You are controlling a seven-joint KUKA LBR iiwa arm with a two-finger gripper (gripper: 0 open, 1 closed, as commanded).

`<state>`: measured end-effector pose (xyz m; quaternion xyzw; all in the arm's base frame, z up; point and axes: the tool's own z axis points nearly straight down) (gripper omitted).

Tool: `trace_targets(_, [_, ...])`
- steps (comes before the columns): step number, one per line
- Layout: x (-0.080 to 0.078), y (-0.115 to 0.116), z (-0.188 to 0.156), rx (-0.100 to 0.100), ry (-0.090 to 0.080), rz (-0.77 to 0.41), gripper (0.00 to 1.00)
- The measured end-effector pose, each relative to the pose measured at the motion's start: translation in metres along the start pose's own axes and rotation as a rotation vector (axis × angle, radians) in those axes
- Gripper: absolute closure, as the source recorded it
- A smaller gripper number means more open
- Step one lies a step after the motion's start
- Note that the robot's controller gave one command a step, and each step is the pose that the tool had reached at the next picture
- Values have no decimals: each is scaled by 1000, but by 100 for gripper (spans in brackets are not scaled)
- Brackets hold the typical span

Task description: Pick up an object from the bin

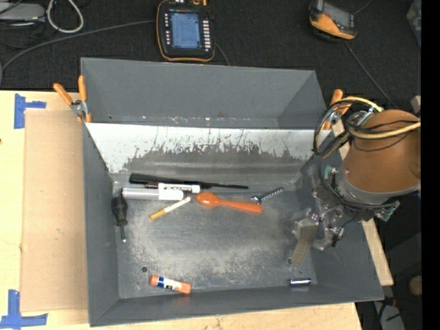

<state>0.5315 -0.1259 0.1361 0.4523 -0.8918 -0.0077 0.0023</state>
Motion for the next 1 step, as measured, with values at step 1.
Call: trace_targets(1, [0,1,-12,-1,0,2,100])
